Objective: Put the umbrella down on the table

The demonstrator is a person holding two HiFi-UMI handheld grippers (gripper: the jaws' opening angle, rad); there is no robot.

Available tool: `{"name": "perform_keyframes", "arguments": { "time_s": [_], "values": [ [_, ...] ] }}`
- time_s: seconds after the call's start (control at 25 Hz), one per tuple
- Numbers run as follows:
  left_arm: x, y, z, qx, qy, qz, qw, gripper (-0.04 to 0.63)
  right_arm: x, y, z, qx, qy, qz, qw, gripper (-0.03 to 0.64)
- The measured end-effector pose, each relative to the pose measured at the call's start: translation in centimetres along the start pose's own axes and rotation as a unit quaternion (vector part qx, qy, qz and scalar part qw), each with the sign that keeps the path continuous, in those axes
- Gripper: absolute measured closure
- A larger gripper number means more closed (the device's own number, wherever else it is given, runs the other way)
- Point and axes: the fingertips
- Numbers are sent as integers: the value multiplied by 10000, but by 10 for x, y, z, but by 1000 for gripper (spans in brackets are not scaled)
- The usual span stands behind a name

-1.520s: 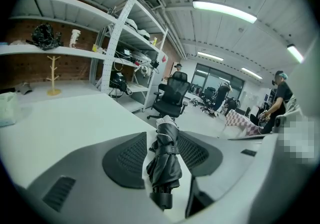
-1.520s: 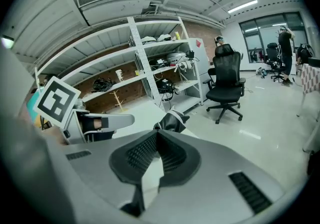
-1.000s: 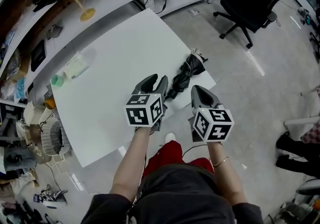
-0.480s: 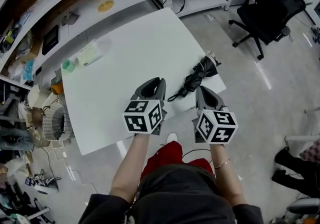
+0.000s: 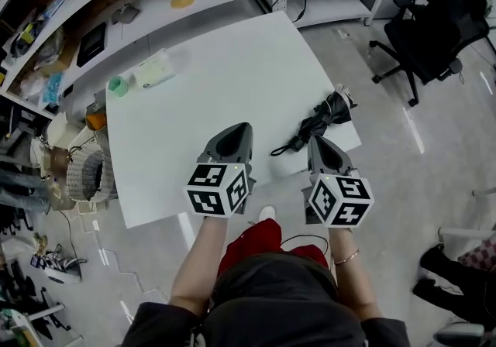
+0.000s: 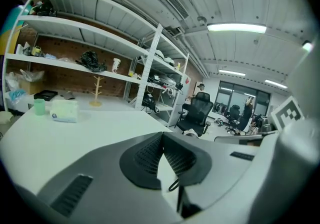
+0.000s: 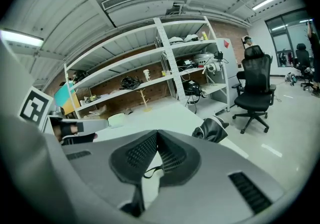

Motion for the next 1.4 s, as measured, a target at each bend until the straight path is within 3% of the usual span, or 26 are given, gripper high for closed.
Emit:
{"name": "perform_keyframes", "arguments": {
  "time_s": [0.36, 0.96, 1.4],
  "values": [
    [-32, 7, -7, 53, 205, 275, 9994, 581, -1, 10, -19, -162, 243, 150, 9995, 598],
    [-81, 25, -17, 33, 550, 806, 9952, 581, -26, 60, -42, -460, 504, 1062, 9920, 598],
    [-94, 40, -22, 91, 633, 1025, 9927, 581, -31, 70, -55, -445, 621, 1269, 9890, 598]
  ]
}}
Point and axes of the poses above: the fingertips, and each gripper's own axes: x forward along the fingers, z to its right, y out of its top, and after that the axes turned 11 degrees about -y, right-handed
